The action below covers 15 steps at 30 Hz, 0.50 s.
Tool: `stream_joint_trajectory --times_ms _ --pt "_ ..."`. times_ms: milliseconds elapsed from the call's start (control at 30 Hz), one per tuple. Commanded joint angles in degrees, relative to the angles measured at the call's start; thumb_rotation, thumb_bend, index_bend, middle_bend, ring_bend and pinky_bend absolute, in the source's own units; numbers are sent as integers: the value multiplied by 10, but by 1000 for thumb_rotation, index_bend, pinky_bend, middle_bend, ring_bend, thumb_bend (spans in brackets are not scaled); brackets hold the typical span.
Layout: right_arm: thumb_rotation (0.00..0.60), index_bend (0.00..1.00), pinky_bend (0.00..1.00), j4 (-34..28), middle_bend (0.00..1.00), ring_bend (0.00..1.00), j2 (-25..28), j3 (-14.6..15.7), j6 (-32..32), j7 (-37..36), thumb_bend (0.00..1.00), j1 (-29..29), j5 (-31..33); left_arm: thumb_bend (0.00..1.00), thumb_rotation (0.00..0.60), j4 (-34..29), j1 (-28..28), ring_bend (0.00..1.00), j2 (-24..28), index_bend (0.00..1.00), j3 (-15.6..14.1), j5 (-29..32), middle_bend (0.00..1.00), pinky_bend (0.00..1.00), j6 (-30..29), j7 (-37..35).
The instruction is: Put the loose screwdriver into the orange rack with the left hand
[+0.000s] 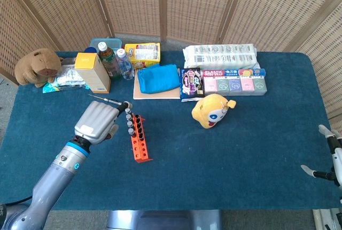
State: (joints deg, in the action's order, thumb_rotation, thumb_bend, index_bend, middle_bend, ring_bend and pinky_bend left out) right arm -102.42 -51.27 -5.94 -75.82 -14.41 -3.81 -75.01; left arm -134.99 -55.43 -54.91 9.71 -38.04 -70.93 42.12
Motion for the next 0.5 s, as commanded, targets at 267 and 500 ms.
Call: stream_joint_trajectory --times_ms 267,500 --pt "600 0 0 0 149 12 -1 0 1 1 54 -1 0 344 600 0 17 1000 -14 181 0 -37 1000 1000 -26 -14" --pt "600 0 0 0 149 12 -3 1 4 7 55 -3 0 150 600 0 51 419 -6 0 -23 -85 406 638 -53 -18"
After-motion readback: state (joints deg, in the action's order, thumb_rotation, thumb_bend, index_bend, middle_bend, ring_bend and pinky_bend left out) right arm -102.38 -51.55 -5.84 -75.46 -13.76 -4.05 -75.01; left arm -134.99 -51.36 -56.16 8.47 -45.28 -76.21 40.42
